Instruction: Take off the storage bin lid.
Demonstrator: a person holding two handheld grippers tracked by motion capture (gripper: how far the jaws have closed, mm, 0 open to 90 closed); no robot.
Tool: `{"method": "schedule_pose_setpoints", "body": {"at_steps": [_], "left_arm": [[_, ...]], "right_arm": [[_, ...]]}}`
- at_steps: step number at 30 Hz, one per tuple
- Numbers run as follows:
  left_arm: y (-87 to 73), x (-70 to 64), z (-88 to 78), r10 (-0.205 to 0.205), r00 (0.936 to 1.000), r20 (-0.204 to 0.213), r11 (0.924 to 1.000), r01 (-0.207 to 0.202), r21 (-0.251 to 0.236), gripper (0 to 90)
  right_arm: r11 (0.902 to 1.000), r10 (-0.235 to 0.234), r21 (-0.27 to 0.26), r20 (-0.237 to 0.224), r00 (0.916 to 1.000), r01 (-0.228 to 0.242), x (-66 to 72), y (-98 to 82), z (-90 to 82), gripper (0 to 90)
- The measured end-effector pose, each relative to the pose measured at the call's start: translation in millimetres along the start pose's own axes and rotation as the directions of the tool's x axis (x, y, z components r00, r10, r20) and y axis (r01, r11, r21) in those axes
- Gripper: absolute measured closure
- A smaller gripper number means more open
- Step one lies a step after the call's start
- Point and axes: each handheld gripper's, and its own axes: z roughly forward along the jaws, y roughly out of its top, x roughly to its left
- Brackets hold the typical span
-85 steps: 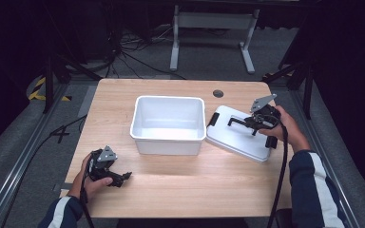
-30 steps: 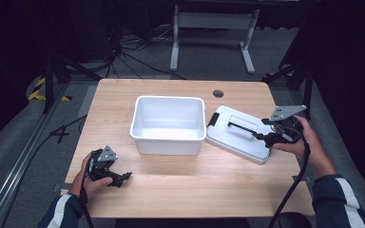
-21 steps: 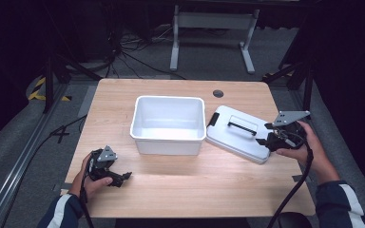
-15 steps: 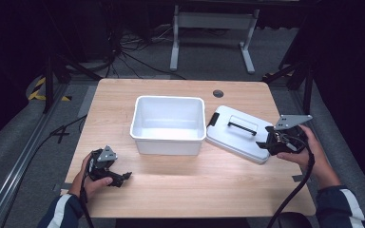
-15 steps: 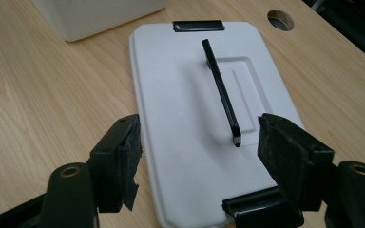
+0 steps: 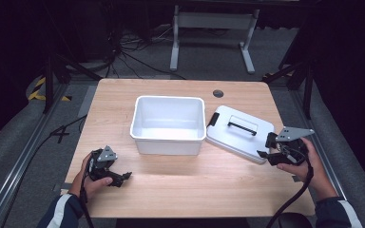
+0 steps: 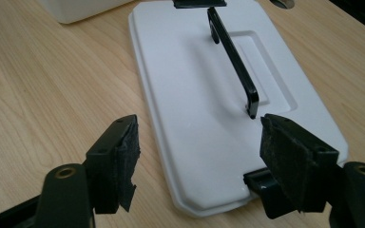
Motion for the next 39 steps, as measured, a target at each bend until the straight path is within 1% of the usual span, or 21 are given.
{"method": "schedule_pose_setpoints", "body": {"at_steps": [4, 6, 8, 9, 10, 11, 12, 15, 19, 21, 22, 23, 25, 27, 28, 31, 32, 35, 36, 37, 39], "left_arm": [[0.0, -0.1, 0.0, -0.001, 1.0000, -0.001, 1.0000, 0.001, 0.000, 0.2], [0.0, -0.1, 0.0, 0.000, 1.0000, 0.000, 1.0000, 0.000, 0.000, 0.1], [0.0, -0.1, 0.0, -0.001, 1.0000, 0.000, 1.0000, 0.001, 0.000, 0.2], [0.0, -0.1, 0.0, -0.001, 1.0000, 0.000, 1.0000, 0.001, 0.000, 0.1], [0.0, -0.1, 0.0, 0.000, 1.0000, 0.000, 1.0000, 0.000, 0.000, 0.1], [0.0, -0.1, 0.0, 0.000, 1.0000, -0.001, 1.0000, 0.000, 0.000, 0.2], [0.0, -0.1, 0.0, -0.001, 1.0000, 0.000, 1.0000, 0.001, 0.000, 0.2], [0.0, -0.1, 0.0, -0.001, 1.0000, 0.000, 1.0000, 0.001, 0.000, 0.2], [0.0, -0.1, 0.0, 0.000, 1.0000, 0.000, 1.0000, 0.000, 0.000, 0.2], [0.0, -0.1, 0.0, 0.000, 1.0000, 0.000, 1.0000, 0.000, 0.000, 0.2], [0.0, -0.1, 0.0, -0.001, 1.0000, 0.000, 1.0000, 0.001, 0.000, 0.2], [0.0, -0.1, 0.0, 0.000, 1.0000, 0.000, 1.0000, 0.000, 0.000, 0.1], [0.0, -0.1, -0.1, 0.000, 1.0000, 0.000, 1.0000, 0.000, 0.000, 0.2], [0.0, -0.1, 0.0, 0.000, 1.0000, 0.000, 1.0000, 0.000, 0.000, 0.2], [0.0, -0.1, 0.0, -0.001, 1.0000, 0.000, 1.0000, 0.001, 0.000, 0.2], [0.0, -0.1, 0.0, -0.001, 1.0000, 0.000, 1.0000, 0.001, 0.000, 0.2], [0.0, -0.1, 0.0, 0.000, 1.0000, 0.000, 1.0000, 0.000, 0.000, 0.2], [0.0, -0.1, 0.0, -0.001, 1.0000, -0.001, 1.0000, 0.001, 0.000, 0.1], [0.0, -0.1, 0.0, -0.001, 1.0000, 0.000, 1.0000, 0.001, 0.000, 0.2], [0.0, -0.1, 0.0, -0.001, 1.0000, 0.000, 1.0000, 0.001, 0.000, 0.2], [0.0, -0.1, 0.0, 0.000, 1.0000, 0.000, 1.0000, 0.000, 0.000, 0.2]], "right_arm": [[0.9999, -0.007, 0.007, 0.004, 1.0000, 0.007, 4.5, -6.5, 3.7, 29.9], [1.0000, -0.004, 0.005, -0.002, 1.0000, 0.004, 6.3, -8.8, 4.6, 29.9], [1.0000, -0.006, 0.007, 0.009, 0.9999, 0.006, 9.9, -14.9, 5.4, 29.8], [0.9999, -0.010, -0.004, 0.009, 0.9999, 0.010, 12.1, -19.6, 5.9, 29.6], [0.9999, -0.010, -0.004, 0.009, 0.9999, 0.010, 12.1, -19.6, 5.9, 29.6], [0.9997, -0.023, -0.003, 0.015, 0.9996, 0.023, 13.6, -23.2, 7.3, 29.1], [0.9997, -0.025, 0.001, 0.026, 0.9994, 0.025, 15.4, -27.0, 9.0, 28.0], [0.9997, -0.025, -0.001, 0.025, 0.9994, 0.025, 18.6, -36.4, 11.2, 28.1], [1.0000, 0.004, -0.004, 0.016, 0.9999, -0.004, 19.4, -47.4, 12.9, 26.9], [1.0000, 0.006, -0.006, 0.021, 0.9998, -0.005, 19.2, -52.7, 13.4, 26.4], [0.9998, 0.018, -0.006, 0.024, 0.9996, -0.018, 19.7, -55.1, 13.3, 26.3], [0.9998, 0.021, -0.006, 0.026, 0.9994, -0.021, 19.1, -58.3, 13.6, 26.0], [0.9994, 0.036, -0.003, 0.020, 0.9991, -0.036, 19.4, -63.5, 14.1, 25.6], [0.9992, 0.039, -0.004, 0.019, 0.9991, -0.039, 19.0, -67.6, 15.0, 25.0], [0.9986, 0.053, -0.003, 0.023, 0.9983, -0.053, 18.7, -70.7, 15.6, 24.3], [0.9971, 0.076, 0.000, 0.021, 0.9969, -0.076, 17.7, -76.9, 17.7, 23.4], [0.9967, 0.081, 0.000, 0.025, 0.9964, -0.081, 17.7, -78.9, 18.5, 22.8], [0.9952, 0.098, -0.002, 0.016, 0.9951, -0.098, 17.4, -83.4, 19.7, 22.4], [0.9933, 0.115, -0.003, 0.016, 0.9932, -0.115, 17.4, -87.7, 21.1, 21.7], [0.9933, 0.115, -0.003, 0.016, 0.9932, -0.115, 17.4, -87.7, 21.1, 21.7], [0.9903, 0.139, -0.005, 0.011, 0.9903, -0.138, 16.9, -92.2, 23.1, 20.8]]}}
